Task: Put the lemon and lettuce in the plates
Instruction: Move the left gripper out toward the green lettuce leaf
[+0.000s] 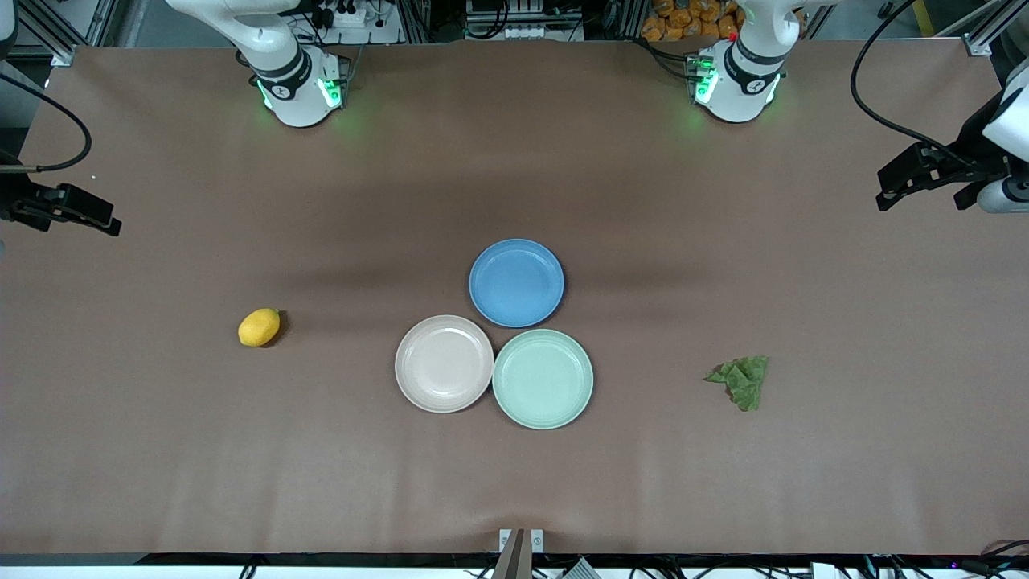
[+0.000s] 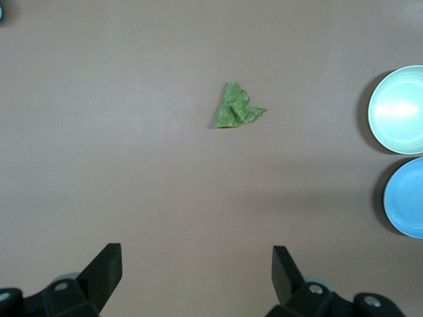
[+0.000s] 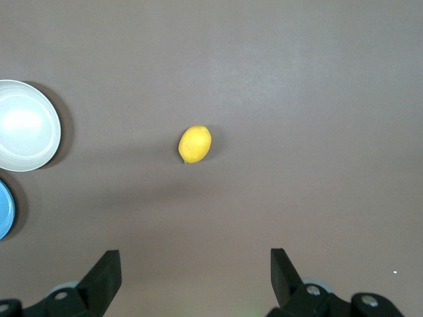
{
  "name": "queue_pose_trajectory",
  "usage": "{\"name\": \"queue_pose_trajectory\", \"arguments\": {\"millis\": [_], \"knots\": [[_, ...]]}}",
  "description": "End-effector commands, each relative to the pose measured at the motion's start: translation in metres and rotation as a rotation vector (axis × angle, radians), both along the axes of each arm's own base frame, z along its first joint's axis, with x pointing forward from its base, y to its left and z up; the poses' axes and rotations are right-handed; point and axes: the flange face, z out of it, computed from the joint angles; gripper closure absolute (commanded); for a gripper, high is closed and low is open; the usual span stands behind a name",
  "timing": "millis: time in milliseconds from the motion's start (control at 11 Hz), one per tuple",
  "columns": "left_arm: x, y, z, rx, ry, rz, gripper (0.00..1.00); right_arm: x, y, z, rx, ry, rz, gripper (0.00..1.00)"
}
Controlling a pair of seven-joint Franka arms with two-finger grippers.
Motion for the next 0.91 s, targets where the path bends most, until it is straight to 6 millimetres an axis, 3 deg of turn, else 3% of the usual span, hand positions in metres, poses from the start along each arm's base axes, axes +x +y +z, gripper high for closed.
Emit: {"name": "queue_pose_trajectory", "arguments": {"millis": [0, 545, 636, 818], "knots": [[-0.005, 0.001, 0.007, 0.011, 0.001, -0.022, 0.00, 0.001, -0.001, 0.004, -0.001, 0.002, -0.011, 0.00], [-0.002, -0.003, -0.001, 0.008, 0.018, -0.032, 0.00, 0.001, -0.001, 0.004, -0.001, 0.002, -0.011, 0.00], [0.002, -0.003, -0.007, 0.007, 0.025, -0.033, 0.00, 0.001, -0.001, 0.004, -0.001, 0.002, -0.011, 0.00], [0.019, -0.006, -0.038, 0.001, 0.061, -0.040, 0.00, 0.001, -0.001, 0.004, -0.001, 0.002, -0.011, 0.00]]}}
